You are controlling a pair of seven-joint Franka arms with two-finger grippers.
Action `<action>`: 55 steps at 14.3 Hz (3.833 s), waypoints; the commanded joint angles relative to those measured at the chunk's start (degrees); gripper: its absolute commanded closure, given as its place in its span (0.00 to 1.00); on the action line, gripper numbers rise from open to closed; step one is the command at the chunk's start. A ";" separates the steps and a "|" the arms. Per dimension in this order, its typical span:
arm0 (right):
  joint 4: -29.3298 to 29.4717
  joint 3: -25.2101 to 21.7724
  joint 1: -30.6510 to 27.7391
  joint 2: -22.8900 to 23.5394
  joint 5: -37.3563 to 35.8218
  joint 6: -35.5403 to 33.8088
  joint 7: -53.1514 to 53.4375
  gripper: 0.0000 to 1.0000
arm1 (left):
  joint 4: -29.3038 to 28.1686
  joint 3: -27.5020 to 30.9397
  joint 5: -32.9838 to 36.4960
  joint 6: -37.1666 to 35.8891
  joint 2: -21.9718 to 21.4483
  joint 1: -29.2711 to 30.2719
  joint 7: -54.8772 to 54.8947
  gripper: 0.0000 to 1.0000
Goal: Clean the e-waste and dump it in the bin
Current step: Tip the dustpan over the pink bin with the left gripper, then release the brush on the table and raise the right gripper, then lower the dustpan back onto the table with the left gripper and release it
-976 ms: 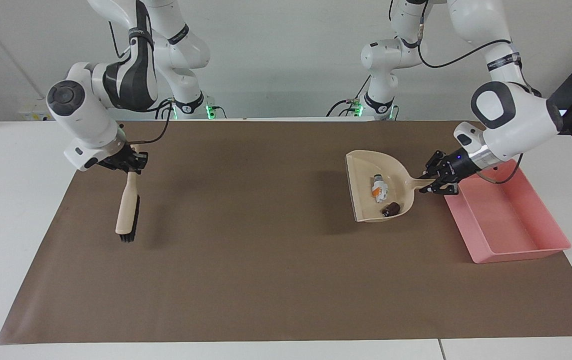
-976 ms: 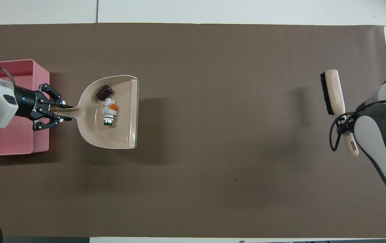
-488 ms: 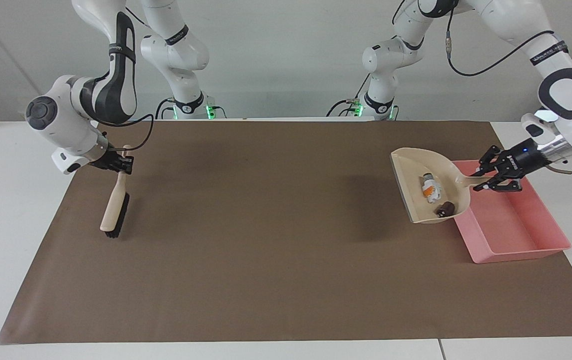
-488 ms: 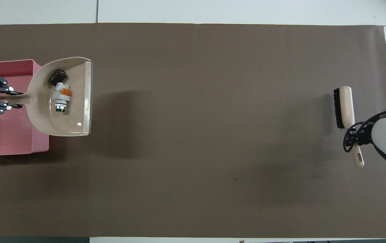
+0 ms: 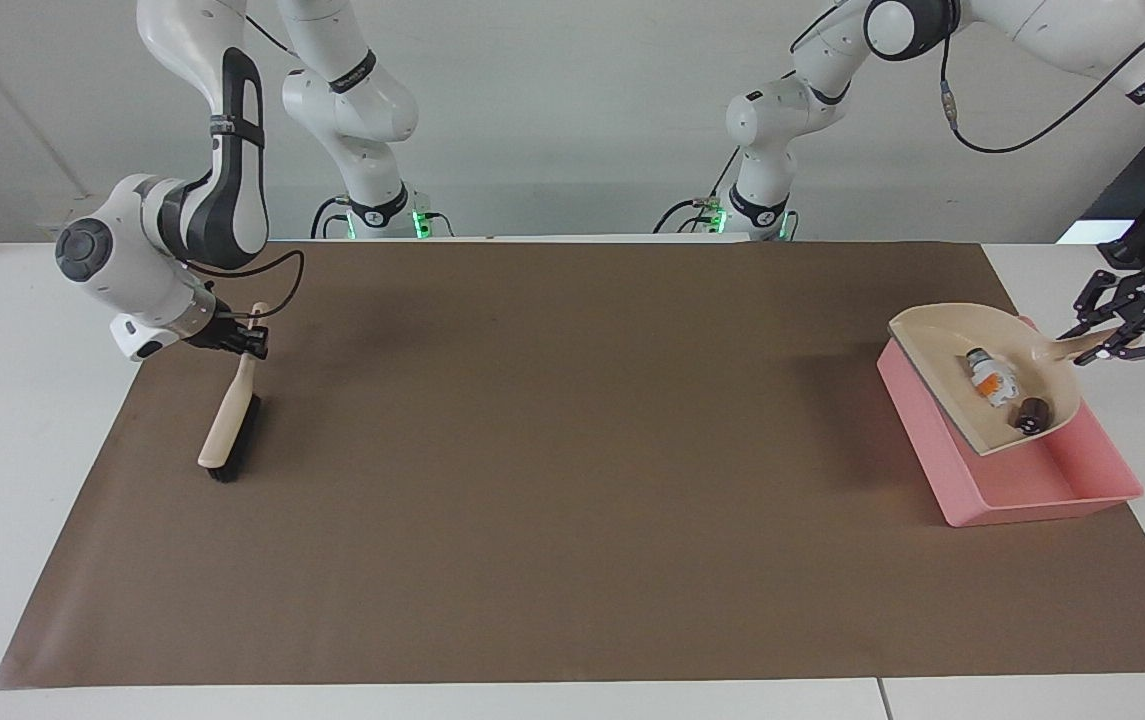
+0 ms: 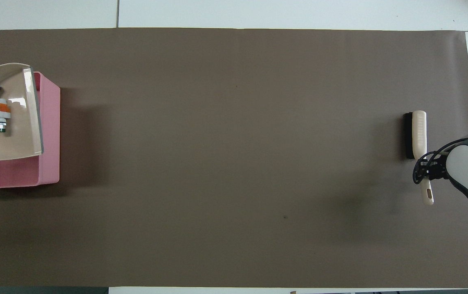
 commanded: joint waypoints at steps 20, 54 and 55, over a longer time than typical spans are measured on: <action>9.39 1.59 5.34 -3.62 -1.07 4.95 -5.71 0.00 | 2.02 2.52 57.96 13.98 -3.67 -17.99 -17.05 1.00; 33.49 -3.24 19.31 -4.50 -2.66 -25.02 17.76 0.00 | -13.08 1.99 22.66 5.51 -12.12 -31.96 -20.66 1.00; 33.49 -3.85 20.35 -4.58 -2.66 -25.02 17.76 0.00 | -15.02 1.99 21.86 7.19 -12.12 -33.97 -21.98 1.00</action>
